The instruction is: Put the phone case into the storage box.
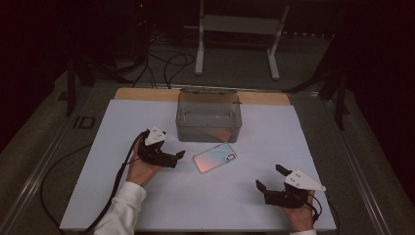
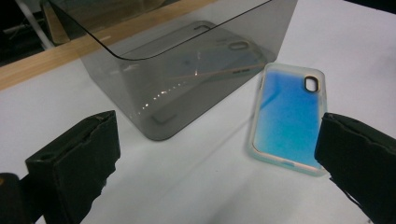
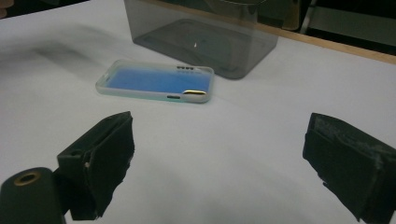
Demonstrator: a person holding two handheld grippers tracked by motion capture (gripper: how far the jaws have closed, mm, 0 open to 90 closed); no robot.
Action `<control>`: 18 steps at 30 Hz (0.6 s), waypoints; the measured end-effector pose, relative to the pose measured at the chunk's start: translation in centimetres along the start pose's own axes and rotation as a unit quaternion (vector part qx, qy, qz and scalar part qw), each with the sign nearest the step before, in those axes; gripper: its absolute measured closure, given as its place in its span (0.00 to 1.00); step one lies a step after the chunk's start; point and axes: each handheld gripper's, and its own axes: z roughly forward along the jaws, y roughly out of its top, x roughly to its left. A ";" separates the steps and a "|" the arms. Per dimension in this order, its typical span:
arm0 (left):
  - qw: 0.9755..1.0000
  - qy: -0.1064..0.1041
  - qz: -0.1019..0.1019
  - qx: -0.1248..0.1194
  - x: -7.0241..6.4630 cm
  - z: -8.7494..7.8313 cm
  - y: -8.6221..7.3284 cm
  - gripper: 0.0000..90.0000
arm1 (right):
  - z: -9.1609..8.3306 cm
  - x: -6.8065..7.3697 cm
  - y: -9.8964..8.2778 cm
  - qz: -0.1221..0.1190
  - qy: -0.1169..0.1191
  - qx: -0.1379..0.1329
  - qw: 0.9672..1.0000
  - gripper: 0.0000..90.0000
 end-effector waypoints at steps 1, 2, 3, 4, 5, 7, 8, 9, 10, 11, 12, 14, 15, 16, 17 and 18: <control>1.000 -0.001 0.001 0.002 0.0 0.1 0.0 0.01 | 0.0 0.0 0.0 0.000 0.000 0.000 1.000 0.10; 1.000 0.000 0.000 0.004 -0.1 0.3 0.1 0.01 | 0.0 0.0 0.0 0.000 0.000 0.001 1.000 0.10; 1.000 -0.001 0.001 0.006 -0.1 0.4 0.1 0.01 | 0.0 0.0 0.0 0.001 0.001 0.001 1.000 0.10; 1.000 -0.004 -0.001 0.007 -0.1 0.6 0.1 0.01 | 0.0 0.0 0.0 0.001 0.001 0.001 1.000 0.10; 1.000 -0.006 -0.002 0.010 -0.1 0.7 0.1 0.01 | 0.0 0.0 0.0 0.000 0.001 0.001 1.000 0.10; 1.000 -0.007 -0.005 0.012 -0.1 1.0 0.2 0.01 | 0.0 0.0 0.0 -0.001 0.001 0.002 1.000 0.10; 1.000 -0.008 -0.005 0.013 -0.1 1.1 0.2 0.01 | 0.1 0.0 0.0 -0.002 0.001 0.002 1.000 0.10; 1.000 -0.008 -0.005 0.014 -0.1 1.2 0.3 0.01 | 0.1 0.0 0.0 -0.002 0.001 0.002 1.000 0.10; 1.000 -0.008 -0.005 0.018 -0.1 1.3 0.3 0.01 | 0.1 0.0 0.0 -0.001 0.002 0.002 1.000 0.10; 1.000 -0.009 -0.003 0.020 -0.1 1.5 0.3 0.02 | 0.1 0.0 0.0 -0.001 0.002 0.002 1.000 0.10; 1.000 -0.008 -0.004 0.021 -0.1 1.6 0.4 0.02 | 0.1 0.0 0.0 -0.002 0.002 0.002 1.000 0.10; 1.000 -0.009 -0.004 0.025 -0.1 1.9 0.5 0.02 | 0.1 0.0 0.0 -0.002 0.002 0.002 1.000 0.10; 1.000 -0.009 -0.004 0.027 -0.1 2.0 0.5 0.02 | 0.1 0.0 0.0 -0.002 0.002 0.002 1.000 0.10; 1.000 -0.009 -0.004 0.028 -0.1 2.1 0.5 0.02 | 0.1 0.0 0.0 -0.002 0.002 0.002 1.000 0.10; 1.000 -0.008 -0.004 0.029 -0.1 2.3 0.6 0.02 | 0.1 0.0 0.0 -0.002 0.002 0.002 1.000 0.10; 0.999 -0.007 -0.003 0.031 -0.2 2.4 0.6 0.02 | 0.1 0.0 0.0 -0.002 0.002 0.002 1.000 0.10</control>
